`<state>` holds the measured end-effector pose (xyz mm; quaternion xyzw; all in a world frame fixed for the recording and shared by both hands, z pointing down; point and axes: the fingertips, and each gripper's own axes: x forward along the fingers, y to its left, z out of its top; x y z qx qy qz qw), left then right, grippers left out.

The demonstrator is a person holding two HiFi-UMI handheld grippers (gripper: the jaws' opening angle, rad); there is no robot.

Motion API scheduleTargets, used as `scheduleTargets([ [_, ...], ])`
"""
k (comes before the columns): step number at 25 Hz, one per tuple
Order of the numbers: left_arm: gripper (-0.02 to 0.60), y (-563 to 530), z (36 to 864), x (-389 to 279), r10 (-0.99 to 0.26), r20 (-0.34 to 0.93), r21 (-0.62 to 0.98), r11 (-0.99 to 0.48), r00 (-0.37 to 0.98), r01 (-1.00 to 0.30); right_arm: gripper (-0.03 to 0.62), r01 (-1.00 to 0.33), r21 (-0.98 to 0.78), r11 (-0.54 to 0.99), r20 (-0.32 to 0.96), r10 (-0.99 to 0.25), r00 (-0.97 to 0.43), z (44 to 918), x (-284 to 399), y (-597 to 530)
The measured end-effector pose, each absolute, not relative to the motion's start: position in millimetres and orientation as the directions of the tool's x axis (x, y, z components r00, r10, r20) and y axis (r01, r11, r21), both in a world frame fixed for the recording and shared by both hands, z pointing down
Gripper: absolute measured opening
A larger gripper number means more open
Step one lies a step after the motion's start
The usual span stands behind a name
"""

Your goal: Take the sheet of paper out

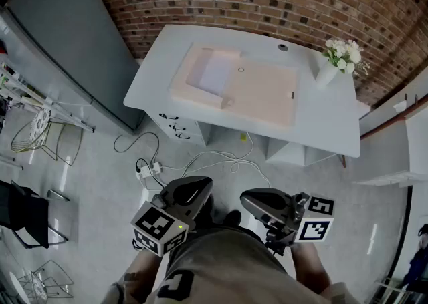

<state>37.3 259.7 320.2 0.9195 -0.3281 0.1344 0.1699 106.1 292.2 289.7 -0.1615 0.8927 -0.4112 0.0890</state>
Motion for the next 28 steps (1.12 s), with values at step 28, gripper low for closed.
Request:
scheduleTargets([
  [28, 0.014, 194.0, 309.5, -74.4, -0.547, 0.292, 0.243, -0.751, 0.785, -0.614, 0.025, -0.251, -0.788, 0.562, -0.001, -0.408, -0.913, 276.1, -8.4, 235.8],
])
